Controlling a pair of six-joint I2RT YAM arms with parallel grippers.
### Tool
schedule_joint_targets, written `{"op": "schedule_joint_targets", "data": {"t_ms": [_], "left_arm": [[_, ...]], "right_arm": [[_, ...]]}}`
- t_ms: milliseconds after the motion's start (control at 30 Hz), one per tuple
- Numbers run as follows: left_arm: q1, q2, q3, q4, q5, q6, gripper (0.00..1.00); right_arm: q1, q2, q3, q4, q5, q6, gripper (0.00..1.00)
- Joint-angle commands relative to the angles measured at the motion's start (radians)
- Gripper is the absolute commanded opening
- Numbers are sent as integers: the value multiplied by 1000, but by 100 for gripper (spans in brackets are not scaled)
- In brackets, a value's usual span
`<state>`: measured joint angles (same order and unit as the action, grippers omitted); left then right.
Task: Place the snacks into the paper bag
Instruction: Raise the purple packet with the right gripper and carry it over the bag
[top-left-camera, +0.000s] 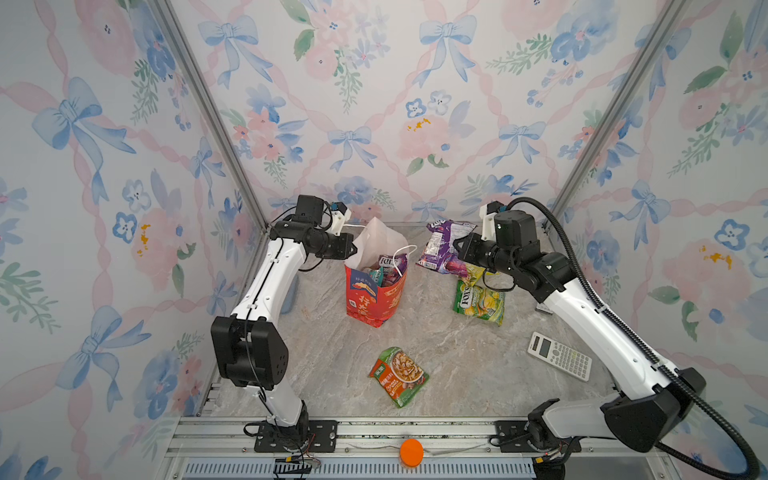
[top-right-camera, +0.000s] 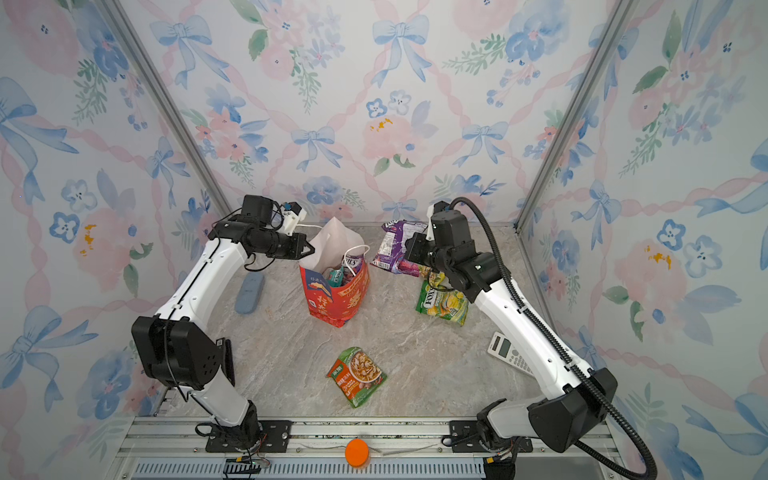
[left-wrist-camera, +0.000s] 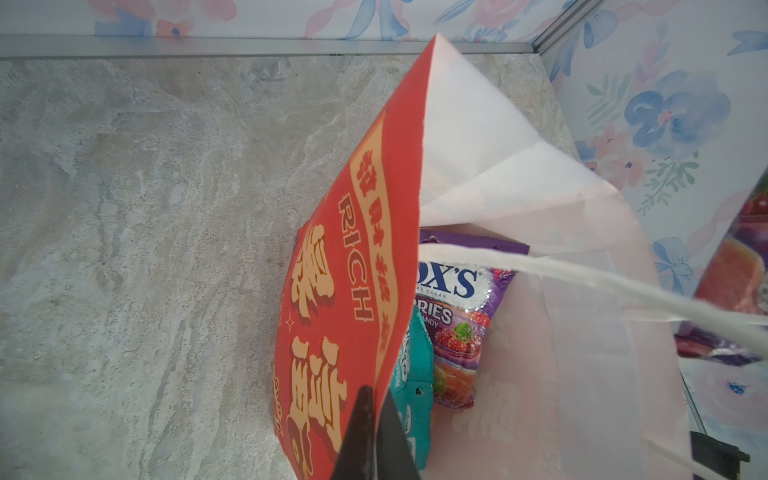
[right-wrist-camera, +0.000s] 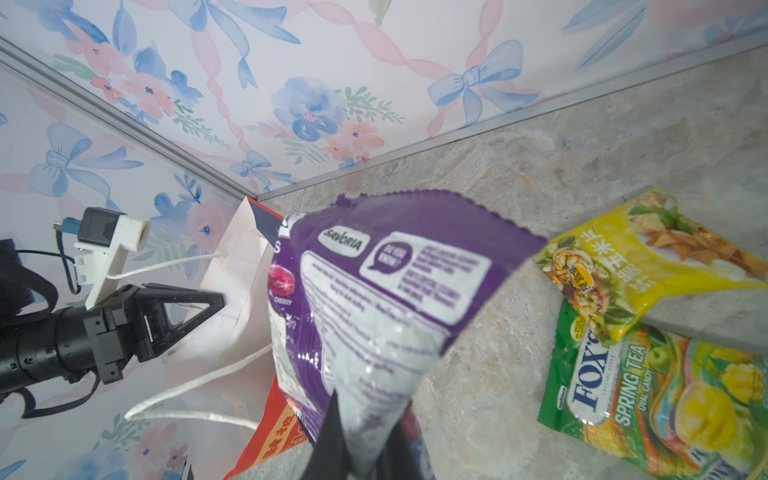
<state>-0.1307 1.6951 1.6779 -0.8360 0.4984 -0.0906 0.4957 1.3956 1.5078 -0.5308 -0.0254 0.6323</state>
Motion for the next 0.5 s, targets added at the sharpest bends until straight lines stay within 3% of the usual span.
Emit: {"op": "schedule_joint_targets", "data": {"t_ms": [0, 467], "left_arm": [[-6, -2, -19, -32, -1, 1, 0], [-5, -6, -21, -32, -1, 4, 0]], "right_arm": [[-20, 51, 103, 8, 12, -61, 0], [-17, 321, 488, -46, 19, -140, 0]]}}
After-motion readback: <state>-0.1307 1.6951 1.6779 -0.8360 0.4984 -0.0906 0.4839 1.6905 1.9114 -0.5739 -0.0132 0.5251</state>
